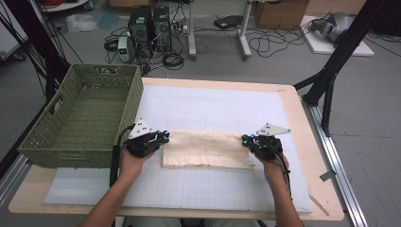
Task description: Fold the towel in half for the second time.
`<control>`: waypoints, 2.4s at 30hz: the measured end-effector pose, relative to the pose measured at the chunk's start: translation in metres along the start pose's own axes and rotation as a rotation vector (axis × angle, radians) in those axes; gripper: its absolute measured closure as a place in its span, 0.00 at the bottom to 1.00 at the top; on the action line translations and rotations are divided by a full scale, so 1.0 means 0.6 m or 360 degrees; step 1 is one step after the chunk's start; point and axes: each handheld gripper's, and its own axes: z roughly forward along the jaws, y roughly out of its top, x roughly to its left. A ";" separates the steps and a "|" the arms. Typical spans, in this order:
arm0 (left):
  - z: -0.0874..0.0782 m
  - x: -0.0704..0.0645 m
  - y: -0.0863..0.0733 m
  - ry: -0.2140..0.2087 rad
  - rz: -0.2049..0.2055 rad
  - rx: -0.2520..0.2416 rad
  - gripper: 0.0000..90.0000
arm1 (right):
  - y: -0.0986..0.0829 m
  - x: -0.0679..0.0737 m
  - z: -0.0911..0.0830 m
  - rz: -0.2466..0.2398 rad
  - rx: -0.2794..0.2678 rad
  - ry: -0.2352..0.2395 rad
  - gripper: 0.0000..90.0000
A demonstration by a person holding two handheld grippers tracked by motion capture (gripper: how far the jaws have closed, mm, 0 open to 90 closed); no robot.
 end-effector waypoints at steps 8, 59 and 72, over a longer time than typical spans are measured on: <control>-0.005 -0.018 -0.019 0.0002 0.0028 0.0091 0.92 | -0.027 0.018 -0.016 -0.0017 -0.0041 0.0037 0.95; 0.018 -0.057 -0.036 0.0028 -0.0034 0.0324 0.69 | 0.020 0.096 -0.035 0.0072 -0.0189 0.0019 0.62; 0.014 -0.064 -0.018 -0.0054 -0.0156 0.0113 0.61 | 0.004 0.152 0.068 -0.0047 0.0045 0.0120 0.73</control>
